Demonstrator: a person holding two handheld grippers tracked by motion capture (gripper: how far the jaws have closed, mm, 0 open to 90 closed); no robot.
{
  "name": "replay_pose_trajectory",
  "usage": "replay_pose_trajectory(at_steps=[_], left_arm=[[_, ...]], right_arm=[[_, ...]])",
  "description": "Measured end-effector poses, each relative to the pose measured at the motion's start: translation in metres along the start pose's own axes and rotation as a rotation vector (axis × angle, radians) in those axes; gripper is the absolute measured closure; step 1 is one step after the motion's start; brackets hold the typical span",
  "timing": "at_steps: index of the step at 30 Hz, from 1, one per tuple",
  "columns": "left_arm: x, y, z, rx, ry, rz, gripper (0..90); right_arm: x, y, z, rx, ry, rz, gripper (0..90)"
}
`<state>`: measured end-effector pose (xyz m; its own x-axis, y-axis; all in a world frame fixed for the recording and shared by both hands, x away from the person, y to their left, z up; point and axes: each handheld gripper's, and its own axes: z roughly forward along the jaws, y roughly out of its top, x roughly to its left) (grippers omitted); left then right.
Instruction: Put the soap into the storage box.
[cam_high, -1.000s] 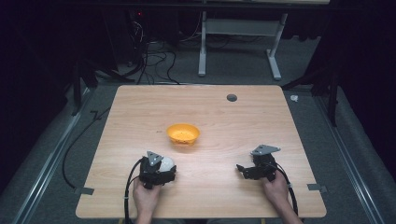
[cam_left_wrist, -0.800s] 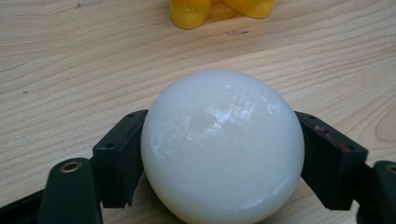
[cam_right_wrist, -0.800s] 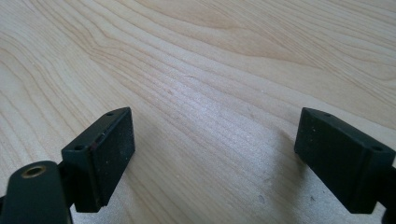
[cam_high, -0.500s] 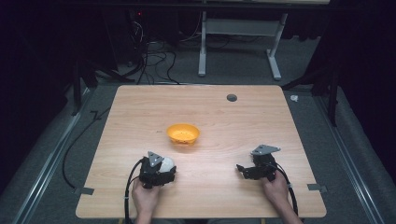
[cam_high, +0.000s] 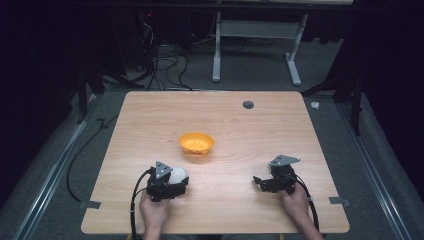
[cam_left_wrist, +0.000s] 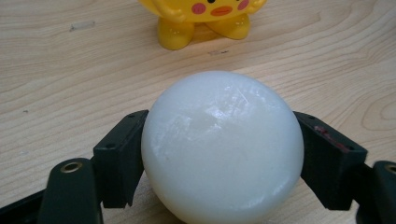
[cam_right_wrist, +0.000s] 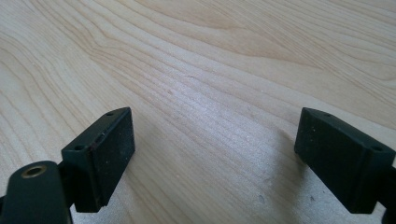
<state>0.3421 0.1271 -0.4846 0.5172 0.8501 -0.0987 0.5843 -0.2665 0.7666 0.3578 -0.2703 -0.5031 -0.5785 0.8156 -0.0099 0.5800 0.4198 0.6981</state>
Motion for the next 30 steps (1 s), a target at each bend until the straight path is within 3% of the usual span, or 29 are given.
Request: replay_pose_trajectory(at_steps=[4, 19, 30], left_arm=[[0.000, 0.001, -0.002, -0.006, -0.015, -0.011, 24.5], [-0.002, 0.019, -0.007, -0.013, -0.065, 0.009, 24.5], [-0.002, 0.027, -0.012, -0.019, -0.068, 0.018, 24.5]], right_arm=[[0.000, 0.000, 0.000, 0.000, 0.000, 0.000, 12.9], [0.000, 0.000, 0.000, 0.000, 0.000, -0.004, 12.8], [0.000, 0.000, 0.000, -0.001, 0.000, -0.004, 12.8]])
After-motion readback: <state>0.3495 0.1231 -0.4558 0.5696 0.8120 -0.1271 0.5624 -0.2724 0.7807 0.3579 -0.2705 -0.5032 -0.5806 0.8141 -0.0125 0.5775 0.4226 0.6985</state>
